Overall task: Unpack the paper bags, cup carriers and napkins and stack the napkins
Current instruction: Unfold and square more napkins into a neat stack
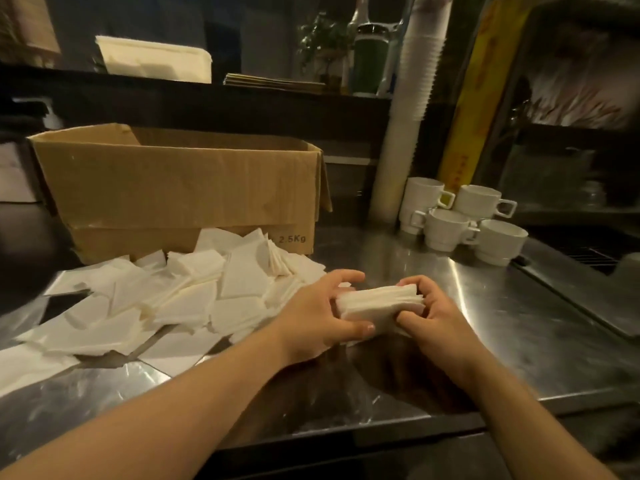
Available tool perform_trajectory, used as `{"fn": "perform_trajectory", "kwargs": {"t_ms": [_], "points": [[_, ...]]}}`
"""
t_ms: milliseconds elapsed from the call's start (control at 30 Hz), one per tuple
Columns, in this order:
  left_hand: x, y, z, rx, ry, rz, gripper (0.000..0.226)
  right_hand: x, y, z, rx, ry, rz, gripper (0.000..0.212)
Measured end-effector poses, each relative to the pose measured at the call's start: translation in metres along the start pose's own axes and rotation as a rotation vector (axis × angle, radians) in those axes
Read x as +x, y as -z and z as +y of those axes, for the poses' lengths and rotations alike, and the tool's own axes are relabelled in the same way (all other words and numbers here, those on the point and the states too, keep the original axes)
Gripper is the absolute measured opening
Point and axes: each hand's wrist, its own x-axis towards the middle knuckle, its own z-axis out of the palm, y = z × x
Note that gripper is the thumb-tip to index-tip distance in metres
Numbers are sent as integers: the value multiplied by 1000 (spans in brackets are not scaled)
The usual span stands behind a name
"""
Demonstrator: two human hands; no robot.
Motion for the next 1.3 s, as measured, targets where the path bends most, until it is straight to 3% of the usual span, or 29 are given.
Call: {"fn": "perform_trajectory", "kwargs": {"t_ms": [100,333,467,567,767,900,967,1300], "points": [[5,-1,-1,182,46,-54,106,0,4,3,-46,17,-10,52],[13,-3,-9,247,43,-132,111,11,-2,11,-94,42,-139,110],[14,0,-11,140,45,-88,109,11,-2,14,-55,91,-92,98],[16,1,-15,113,12,-68,92,10,-1,15,-55,105,-95,90],[15,4,-22,112,-70,7,65,9,1,17,-32,104,-129,95],[14,12,-24,124,-16,72,56,8,1,18,28,124,137,48],[13,15,-25,131,2,75,55,6,1,17,79,136,190,28],[11,14,-26,101,-45,73,58,5,0,20,-79,131,145,17]]}}
